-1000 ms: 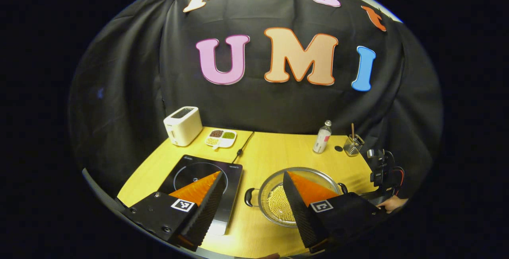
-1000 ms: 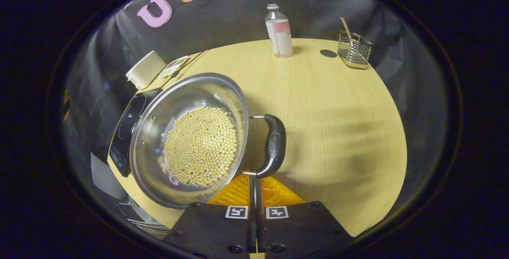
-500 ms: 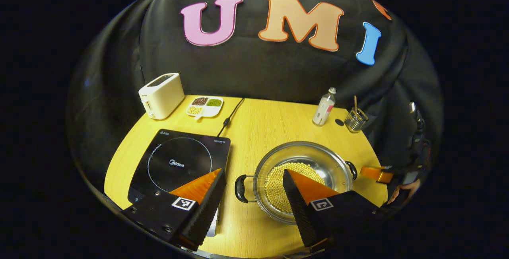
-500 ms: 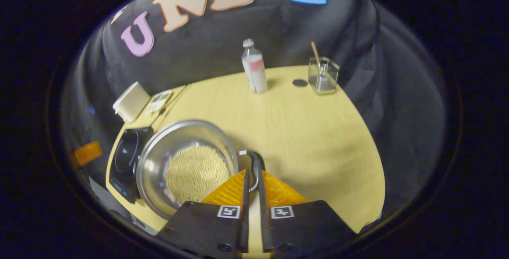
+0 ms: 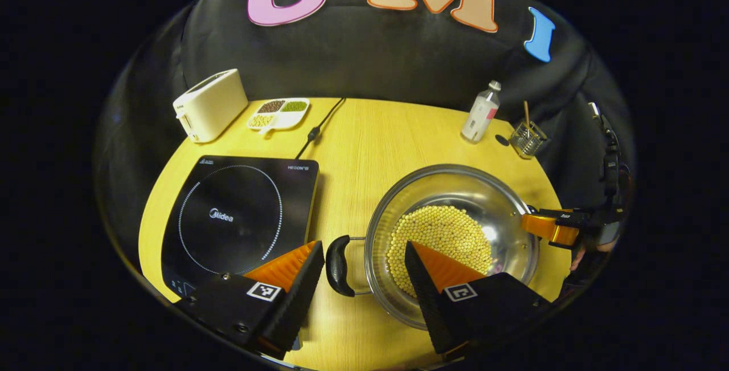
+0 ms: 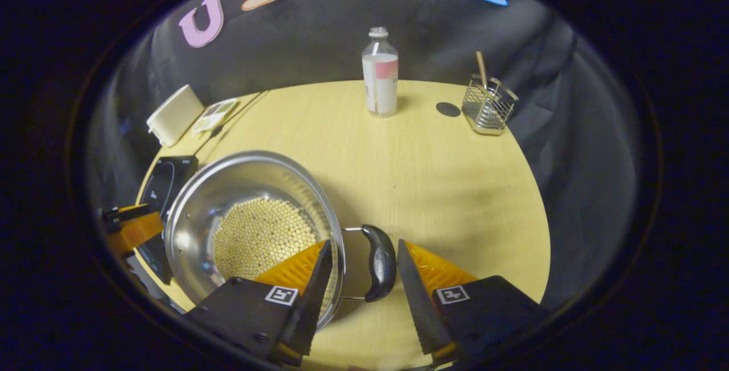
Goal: First push the handle of the pot to place it horizontally, then grasp the pot with both hands and set it on the induction cooktop.
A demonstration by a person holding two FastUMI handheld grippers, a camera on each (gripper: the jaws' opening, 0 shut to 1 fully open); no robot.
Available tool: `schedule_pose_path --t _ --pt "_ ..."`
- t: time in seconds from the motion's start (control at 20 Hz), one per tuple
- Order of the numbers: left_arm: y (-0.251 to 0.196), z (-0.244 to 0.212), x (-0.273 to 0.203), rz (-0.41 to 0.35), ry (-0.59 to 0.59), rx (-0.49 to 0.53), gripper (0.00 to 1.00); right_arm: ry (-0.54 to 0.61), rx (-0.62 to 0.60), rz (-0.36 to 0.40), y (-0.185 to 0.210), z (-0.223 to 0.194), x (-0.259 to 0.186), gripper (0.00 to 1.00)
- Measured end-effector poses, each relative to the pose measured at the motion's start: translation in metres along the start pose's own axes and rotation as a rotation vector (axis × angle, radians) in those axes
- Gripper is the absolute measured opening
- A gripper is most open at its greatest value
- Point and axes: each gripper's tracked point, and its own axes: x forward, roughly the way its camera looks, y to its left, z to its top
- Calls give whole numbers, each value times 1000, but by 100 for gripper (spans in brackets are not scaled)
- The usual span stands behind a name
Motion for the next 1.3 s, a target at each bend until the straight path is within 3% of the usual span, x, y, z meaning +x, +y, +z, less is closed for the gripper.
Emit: schedule_pose_path --t 0.15,0.25,0.3,0.35,0.45,0.55,0.6,0.85,0.9,1.0,1.3 --pt "13 -10 17 27 37 24 82 31 5 -5 -2 -7 4 70" --pt "19 -23 24 34 86 -17 75 26 -3 4 1 -7 2 70" --pt "17 -24 28 28 87 -47 80 23 -12 -4 1 -9 4 65" --pt "16 -24 31 25 89 -58 70 19 -19 -14 1 -9 4 61" --pt "17 -21 31 31 85 -35 65 17 -19 -22 2 -9 1 61" --pt "16 -20 34 29 84 -17 67 17 -3 -20 3 -11 3 62" --pt "15 -20 33 28 90 -14 63 19 -1 -22 3 -11 0 53" --pt "16 -18 32 34 92 -6 59 7 12 -31 4 -9 -9 52" --pt "17 -18 27 36 86 -2 58 7 12 -28 5 -7 -9 45" --pt "18 -13 21 38 76 2 60 -11 8 -23 4 -5 -13 50" --pt "32 8 -7 56 35 35 59 -41 55 17 23 3 -32 50"
